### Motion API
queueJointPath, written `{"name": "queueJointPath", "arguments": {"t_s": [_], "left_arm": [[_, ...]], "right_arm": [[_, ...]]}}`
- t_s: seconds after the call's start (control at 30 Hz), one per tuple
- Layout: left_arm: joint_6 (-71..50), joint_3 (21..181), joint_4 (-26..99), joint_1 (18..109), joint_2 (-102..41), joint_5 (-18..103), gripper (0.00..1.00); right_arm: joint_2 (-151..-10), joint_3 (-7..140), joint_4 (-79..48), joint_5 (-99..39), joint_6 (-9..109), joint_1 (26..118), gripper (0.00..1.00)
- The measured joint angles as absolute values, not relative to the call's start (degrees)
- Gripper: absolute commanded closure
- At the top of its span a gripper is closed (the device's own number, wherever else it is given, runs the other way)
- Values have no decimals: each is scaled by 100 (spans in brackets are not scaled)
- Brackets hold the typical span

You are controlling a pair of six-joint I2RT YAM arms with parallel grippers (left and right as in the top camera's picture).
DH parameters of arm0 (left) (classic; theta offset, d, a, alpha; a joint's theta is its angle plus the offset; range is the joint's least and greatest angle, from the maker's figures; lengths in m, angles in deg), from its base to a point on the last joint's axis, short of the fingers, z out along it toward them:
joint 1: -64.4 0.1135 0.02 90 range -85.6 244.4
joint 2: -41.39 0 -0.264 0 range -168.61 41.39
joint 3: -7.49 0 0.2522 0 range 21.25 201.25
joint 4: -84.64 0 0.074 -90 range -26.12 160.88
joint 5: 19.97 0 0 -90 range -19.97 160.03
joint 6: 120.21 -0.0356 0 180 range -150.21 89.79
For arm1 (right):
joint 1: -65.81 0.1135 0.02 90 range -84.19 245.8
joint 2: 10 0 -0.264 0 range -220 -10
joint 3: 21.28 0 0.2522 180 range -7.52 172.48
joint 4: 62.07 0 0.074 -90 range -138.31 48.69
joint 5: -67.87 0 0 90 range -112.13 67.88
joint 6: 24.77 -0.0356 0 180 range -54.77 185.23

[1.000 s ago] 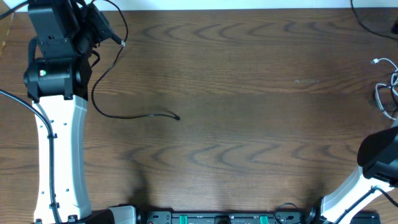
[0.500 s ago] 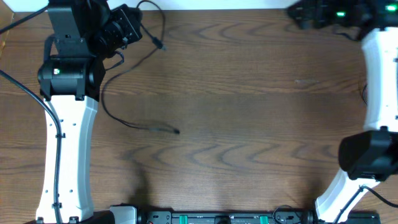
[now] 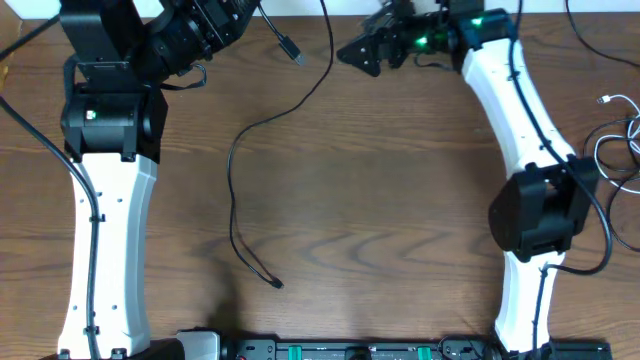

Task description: Untangle cables

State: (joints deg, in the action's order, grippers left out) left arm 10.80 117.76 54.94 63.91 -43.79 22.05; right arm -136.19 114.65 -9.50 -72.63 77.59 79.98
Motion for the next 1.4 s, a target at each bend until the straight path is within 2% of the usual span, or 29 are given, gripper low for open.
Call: {"name": "queueJointPath", "arguments": {"t_s": [0.13,0.23,0.37,0.5,0.53,0.6,0.67,0.83,0.93,1.1,1.27,1.4], "left_arm": [[1279,11776,5577,6391,-4379,2102,93],[1340,11776,5596,6391,-4379,2073,92],[1395,11776,5601,6391,-4379,2058,93],[1522,11776,5675,6391,-4379,2058,93],[1546,11776,5712,6391,-4379,2056,92],[1537,11776,5739,6391,-4379,2062,91],[1428,11776,5714,6400,-4379,2113,85],[757,11778,4928,6459,-4379,2895,51],[564,11778,4453,6468,-4392,3614,41],[403,11778,4136,6472,-4482,4440,39],[372,11778,4128,6472,-4624,4731,39],[337,11778,4125,6472,-4666,4812,39]], "right_arm": [[-13638,11467,-1217,-7488,7765,8182,3],[-13638,11467,-1273,-7555,7759,8273,12],[-13638,11467,-1313,-7599,7763,8367,43],[-13638,11467,-1394,-7590,7663,8404,95],[-13638,11467,-1407,-7525,7608,8418,99],[-13638,11467,-1394,-7217,7411,8444,99],[-13638,11467,-1332,-6825,7182,8466,99],[-13571,11467,-685,-5529,6819,8304,99],[-13313,11465,-331,-4600,6725,8004,99],[-12347,11465,-19,-2874,6714,7327,99],[-11525,11518,-28,-1132,6871,6654,99],[-11422,11551,-135,-17,7073,6254,99]]}}
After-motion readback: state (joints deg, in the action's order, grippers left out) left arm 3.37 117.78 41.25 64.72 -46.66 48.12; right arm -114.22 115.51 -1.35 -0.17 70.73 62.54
